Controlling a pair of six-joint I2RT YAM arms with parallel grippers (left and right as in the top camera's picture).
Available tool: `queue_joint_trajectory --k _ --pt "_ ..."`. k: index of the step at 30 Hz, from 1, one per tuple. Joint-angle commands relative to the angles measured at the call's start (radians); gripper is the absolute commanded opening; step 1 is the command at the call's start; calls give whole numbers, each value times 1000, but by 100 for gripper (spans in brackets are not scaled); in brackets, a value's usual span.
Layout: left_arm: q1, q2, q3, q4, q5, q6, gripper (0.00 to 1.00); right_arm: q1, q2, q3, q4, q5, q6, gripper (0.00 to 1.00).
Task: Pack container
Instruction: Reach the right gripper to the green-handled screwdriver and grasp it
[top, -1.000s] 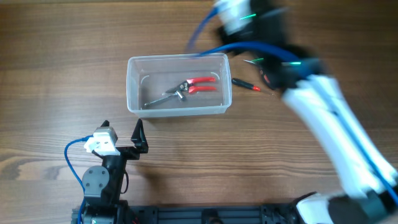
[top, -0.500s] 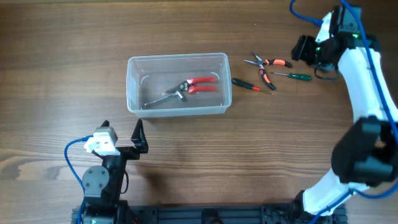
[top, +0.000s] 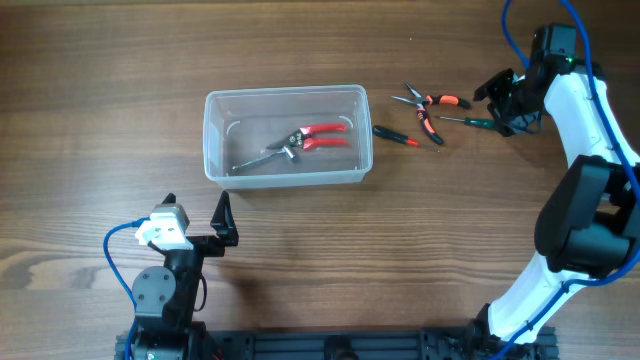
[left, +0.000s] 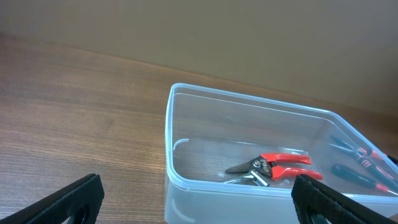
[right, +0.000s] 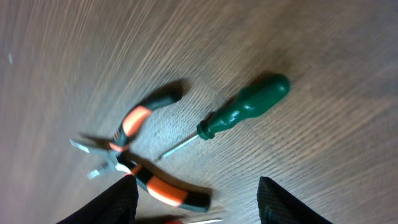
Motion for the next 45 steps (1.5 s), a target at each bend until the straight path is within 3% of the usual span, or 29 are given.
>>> queue_joint_trajectory --k 1,3,5,16,24,28,38,41,45 --pt "6 -2 -4 -1 -3 -9 100 0 6 -2 9 105 232 58" --pt "6 -2 -4 -1 -3 -9 100 -2 10 -2 10 123 265 56" --pt "6 -2 -5 -1 -3 -9 100 -6 20 -2 10 124 309 46" --pt "6 -2 -4 -1 -3 -9 100 -16 122 -2 38 92 385 52" --pt "6 -2 -4 -1 -3 -9 100 -23 167 -2 81 64 409 50" --pt "6 -2 -4 -1 -3 -9 100 -26 182 -2 85 64 408 43" --pt "6 -2 -5 -1 -3 -9 100 -27 239 -2 29 61 378 41" --pt "6 -2 -5 -1 -2 -9 100 -27 239 -2 33 61 378 31" --pt "6 -2 -4 -1 -3 -9 100 -27 239 -2 28 62 351 25"
